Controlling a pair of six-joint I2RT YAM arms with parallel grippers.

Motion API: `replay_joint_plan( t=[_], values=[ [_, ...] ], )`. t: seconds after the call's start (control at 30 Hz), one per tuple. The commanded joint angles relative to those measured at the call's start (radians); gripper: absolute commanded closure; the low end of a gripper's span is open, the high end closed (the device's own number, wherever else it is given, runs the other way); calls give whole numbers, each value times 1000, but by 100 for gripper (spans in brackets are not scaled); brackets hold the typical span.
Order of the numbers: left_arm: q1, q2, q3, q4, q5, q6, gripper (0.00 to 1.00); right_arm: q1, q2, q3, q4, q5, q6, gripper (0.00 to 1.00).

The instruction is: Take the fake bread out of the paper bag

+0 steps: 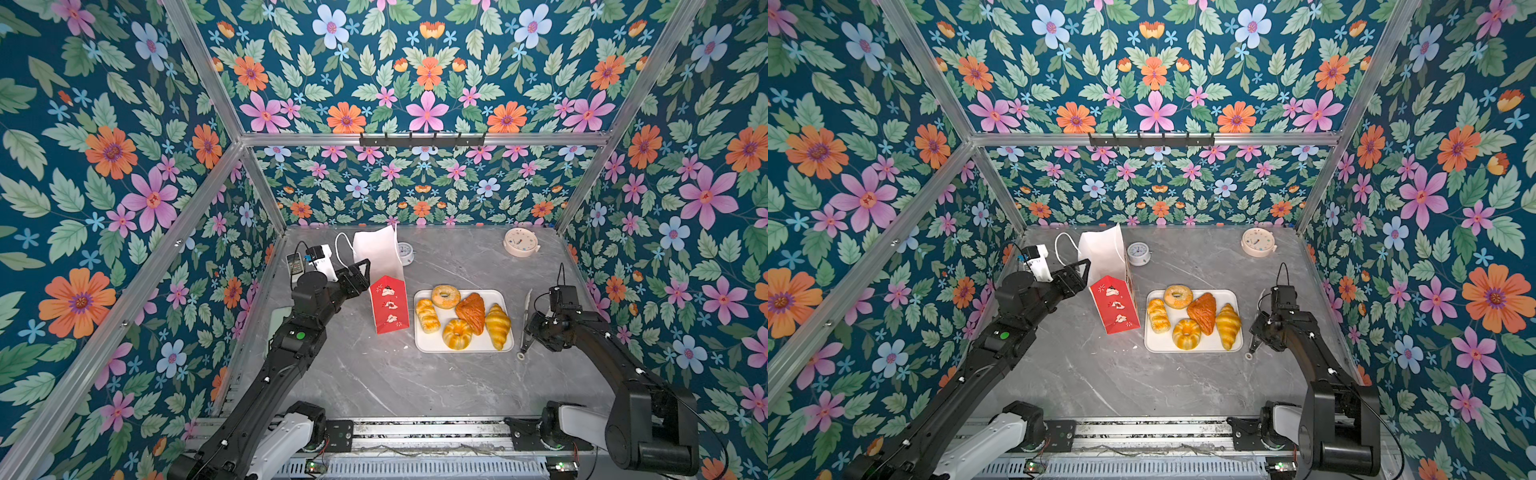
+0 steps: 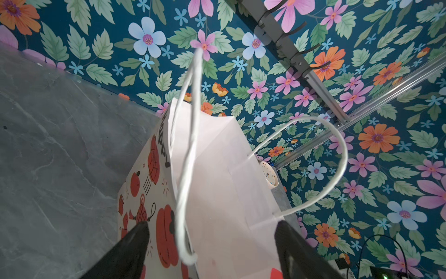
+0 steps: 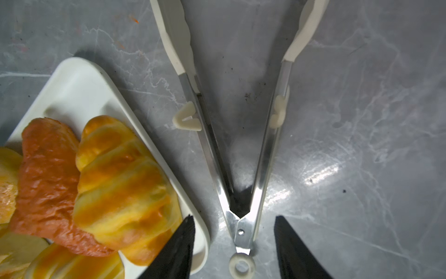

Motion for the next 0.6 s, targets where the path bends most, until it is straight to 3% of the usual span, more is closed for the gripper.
replay_joint_plan(
  t=[0.0, 0.17, 0.27, 0.43, 0.57],
  values=[
    [1, -25, 75, -84, -22, 81, 3, 0, -24, -2, 26, -6, 6, 46],
    [1, -124, 237, -383, -122, 194, 0, 0, -99, -1, 27, 7, -17, 46],
    [1, -244, 253, -483, -248, 248, 0, 0, -145, -4, 41, 9, -37, 46],
    [1, -462, -41, -429, -637, 329, 6, 29, -234, -58, 167, 33, -71, 47],
    [1, -471, -251, -301, -743, 285, 8, 82, -305, -107, 299, 71, -94, 47]
  ],
)
